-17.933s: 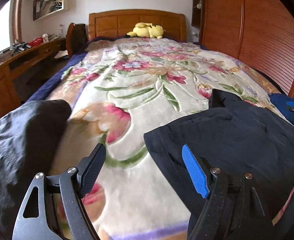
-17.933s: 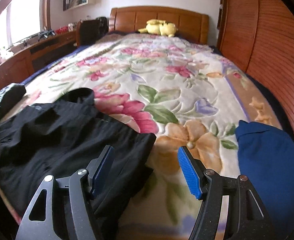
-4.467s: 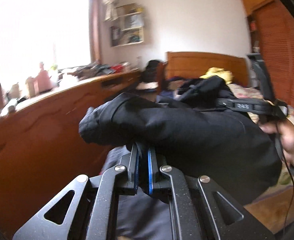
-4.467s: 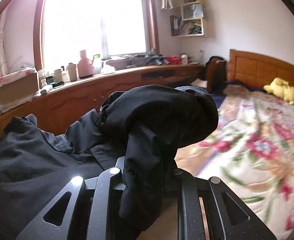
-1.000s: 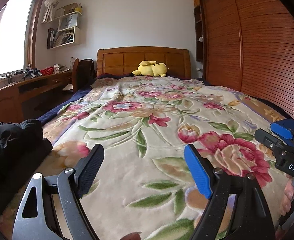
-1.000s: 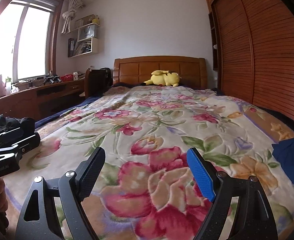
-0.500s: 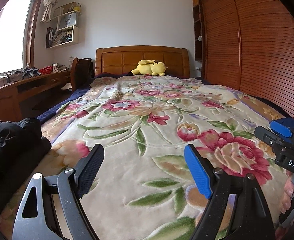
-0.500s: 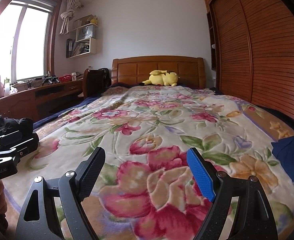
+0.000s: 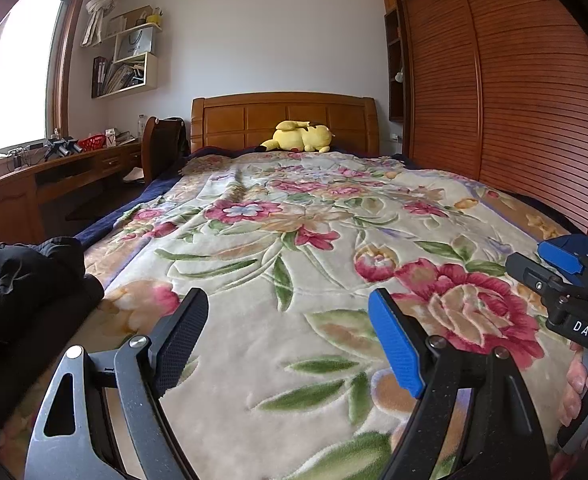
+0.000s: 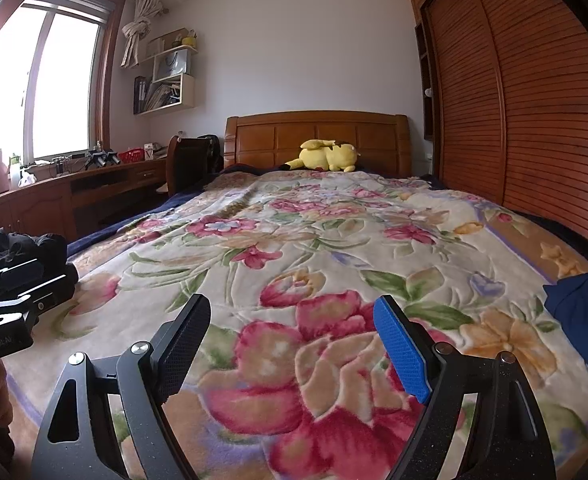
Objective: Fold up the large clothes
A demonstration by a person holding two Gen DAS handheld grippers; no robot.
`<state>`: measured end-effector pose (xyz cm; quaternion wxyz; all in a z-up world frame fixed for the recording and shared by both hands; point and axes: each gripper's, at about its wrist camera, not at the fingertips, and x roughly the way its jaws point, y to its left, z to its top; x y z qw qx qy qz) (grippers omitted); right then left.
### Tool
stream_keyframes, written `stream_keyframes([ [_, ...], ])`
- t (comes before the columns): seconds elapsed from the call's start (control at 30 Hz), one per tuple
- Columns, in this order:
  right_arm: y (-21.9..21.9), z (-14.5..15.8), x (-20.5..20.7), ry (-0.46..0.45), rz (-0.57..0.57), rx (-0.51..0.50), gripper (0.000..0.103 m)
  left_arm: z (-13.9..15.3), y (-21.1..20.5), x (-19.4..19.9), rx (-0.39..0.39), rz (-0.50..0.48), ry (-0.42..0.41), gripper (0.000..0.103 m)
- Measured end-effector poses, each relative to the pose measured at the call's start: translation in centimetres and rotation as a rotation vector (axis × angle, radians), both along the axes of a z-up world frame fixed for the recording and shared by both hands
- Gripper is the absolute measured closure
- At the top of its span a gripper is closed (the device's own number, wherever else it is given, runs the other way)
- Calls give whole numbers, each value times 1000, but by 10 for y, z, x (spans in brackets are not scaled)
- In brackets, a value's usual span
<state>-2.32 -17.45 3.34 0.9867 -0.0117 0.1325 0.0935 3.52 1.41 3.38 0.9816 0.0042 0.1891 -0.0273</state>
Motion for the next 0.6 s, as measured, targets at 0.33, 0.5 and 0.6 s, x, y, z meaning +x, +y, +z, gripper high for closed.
stream_keyframes([
  [0.33, 0, 0, -1, -2, 3, 0, 18, -1, 0, 0, -1, 1, 2, 20],
  [0.5, -1, 0, -1, -2, 5, 0, 18, -1, 0, -1, 1, 1, -1, 20],
  [0.6, -2, 0, 0, -2, 6, -1, 18, -1, 1, -1, 1, 0, -1, 20],
])
